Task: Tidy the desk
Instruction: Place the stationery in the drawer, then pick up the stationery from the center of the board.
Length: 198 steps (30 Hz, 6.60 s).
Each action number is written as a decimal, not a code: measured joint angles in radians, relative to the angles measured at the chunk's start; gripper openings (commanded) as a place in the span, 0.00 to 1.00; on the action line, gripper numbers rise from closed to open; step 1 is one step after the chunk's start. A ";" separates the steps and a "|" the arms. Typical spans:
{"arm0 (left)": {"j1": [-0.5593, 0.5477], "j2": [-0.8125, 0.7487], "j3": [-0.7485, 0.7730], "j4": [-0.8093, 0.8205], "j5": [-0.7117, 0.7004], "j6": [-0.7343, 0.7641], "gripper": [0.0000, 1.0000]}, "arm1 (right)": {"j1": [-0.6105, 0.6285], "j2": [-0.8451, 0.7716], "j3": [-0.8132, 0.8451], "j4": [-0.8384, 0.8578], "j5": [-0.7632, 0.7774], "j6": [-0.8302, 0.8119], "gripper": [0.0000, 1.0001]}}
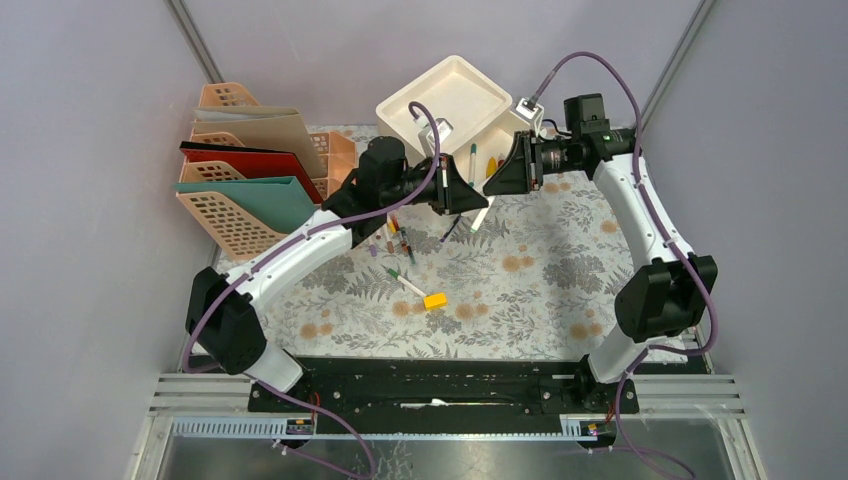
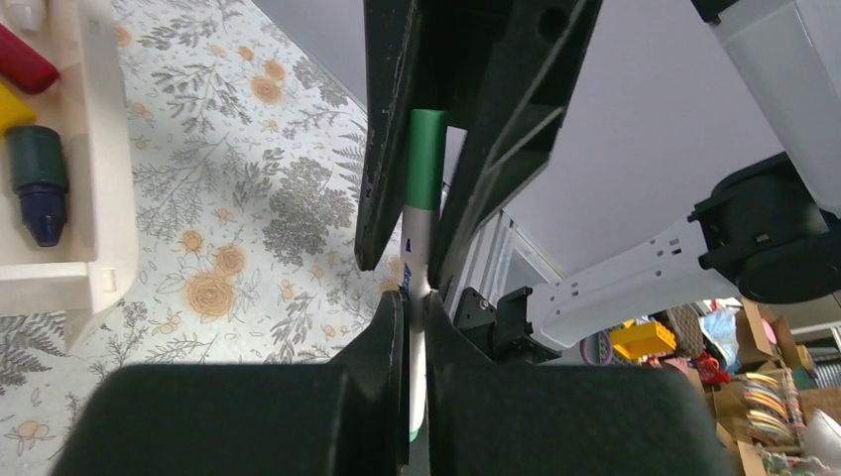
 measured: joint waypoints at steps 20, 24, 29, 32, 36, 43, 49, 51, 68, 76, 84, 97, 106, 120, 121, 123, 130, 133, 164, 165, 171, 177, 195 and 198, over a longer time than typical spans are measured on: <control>0.005 -0.125 0.030 -0.360 -0.293 0.324 0.98 | 0.012 0.090 0.281 -0.030 0.266 -0.039 0.00; 0.005 -0.222 -0.020 -0.370 -0.459 0.349 0.99 | 0.011 0.117 0.331 0.016 0.396 0.003 0.00; 0.007 -0.263 -0.078 -0.378 -0.564 0.348 0.99 | 0.011 0.172 0.338 0.105 0.537 0.127 0.00; 0.007 -0.261 -0.099 -0.400 -0.595 0.343 0.99 | 0.010 0.221 0.334 0.148 0.591 0.213 0.09; 0.008 -0.261 -0.120 -0.412 -0.622 0.334 0.99 | 0.010 0.267 0.312 0.173 0.613 0.286 0.72; 0.132 -0.277 -0.217 -0.340 -0.509 0.198 0.99 | 0.010 0.278 0.323 0.148 0.629 0.241 1.00; 0.298 -0.291 -0.346 -0.321 -0.418 0.055 0.99 | 0.010 0.240 0.352 0.059 0.646 0.090 1.00; 0.294 -0.291 -0.346 -0.318 -0.406 0.045 0.99 | 0.010 0.208 0.352 0.023 0.665 0.037 1.00; 0.182 -0.278 -0.340 -0.512 -0.602 -0.091 0.99 | -0.190 -0.284 -0.152 -0.094 0.490 -0.246 1.00; 0.093 -0.201 -0.361 -0.570 -0.761 -0.231 0.92 | -0.338 -0.401 -0.366 -0.095 0.441 -0.265 1.00; 0.009 -0.095 -0.377 -0.586 -0.803 -0.365 0.66 | -0.342 -0.430 -0.455 -0.091 0.422 -0.269 1.00; -0.002 0.100 -0.379 -0.543 -0.816 -0.454 0.57 | -0.342 -0.531 -0.694 -0.086 0.415 -0.272 1.00; -0.006 0.185 -0.340 -0.495 -0.837 -0.477 0.14 | -0.342 -0.532 -0.735 -0.091 0.415 -0.272 1.00; -0.024 0.163 -0.314 -0.533 -0.900 -0.335 0.00 | -0.342 -0.651 -0.800 -0.040 0.440 -0.160 0.99; -0.024 0.142 -0.319 -0.534 -0.902 -0.315 0.00 | -0.342 -0.651 -0.807 0.018 0.427 -0.142 0.99; -0.025 0.071 -0.349 -0.522 -0.900 -0.260 0.00 | -0.344 -0.645 -0.806 0.127 0.398 -0.112 0.99; -0.025 -0.281 -0.482 -0.366 -0.819 -0.083 0.00 | -0.344 -0.618 -0.764 0.228 0.461 -0.108 0.99; -0.026 -0.366 -0.500 -0.312 -0.812 -0.059 0.04 | -0.344 -0.597 -0.731 0.227 0.487 -0.127 0.99; -0.079 0.171 -0.333 -0.634 -0.883 -0.185 0.24 | -0.344 -0.577 -0.775 0.364 0.860 0.047 0.99; -0.079 0.172 -0.330 -0.636 -0.885 -0.188 0.18 | -0.344 -0.577 -0.777 0.369 0.870 0.054 0.99; -0.081 0.177 -0.326 -0.634 -0.895 -0.180 0.00 | -0.344 -0.577 -0.779 0.377 0.874 0.076 0.99; -0.083 0.153 -0.349 -0.617 -0.901 -0.159 0.00 | -0.344 -0.577 -0.779 0.370 0.796 0.073 0.99; -0.083 -0.414 -0.604 -0.369 -0.784 -0.026 0.00 | -0.278 -0.562 -0.785 0.397 0.258 0.157 0.99; -0.083 -0.482 -0.620 -0.292 -0.729 -0.004 0.00 | -0.199 -0.561 -0.785 0.434 0.260 0.212 0.99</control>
